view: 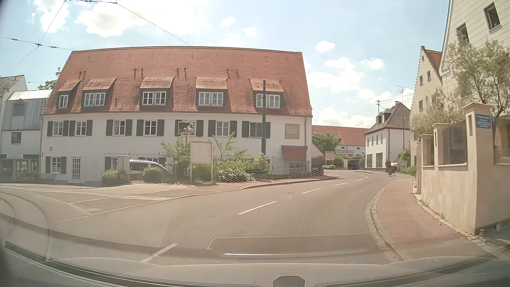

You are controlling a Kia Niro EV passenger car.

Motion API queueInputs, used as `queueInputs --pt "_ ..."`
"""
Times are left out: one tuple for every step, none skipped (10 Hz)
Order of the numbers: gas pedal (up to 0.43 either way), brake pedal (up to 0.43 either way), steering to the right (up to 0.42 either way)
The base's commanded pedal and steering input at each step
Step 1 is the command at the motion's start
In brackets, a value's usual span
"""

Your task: Follow the waypoints while adhering to traffic rules and regulations

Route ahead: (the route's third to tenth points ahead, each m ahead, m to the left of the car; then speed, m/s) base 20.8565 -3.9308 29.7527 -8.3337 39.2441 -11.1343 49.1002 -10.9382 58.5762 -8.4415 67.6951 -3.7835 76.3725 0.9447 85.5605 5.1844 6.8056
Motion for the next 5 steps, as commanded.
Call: queueInputs --pt "0.138 0.0 0.095" --pt "0.138 0.0 0.099" --pt "0.138 0.0 0.106" --pt "0.138 0.0 0.111" --pt "0.138 0.0 0.114"
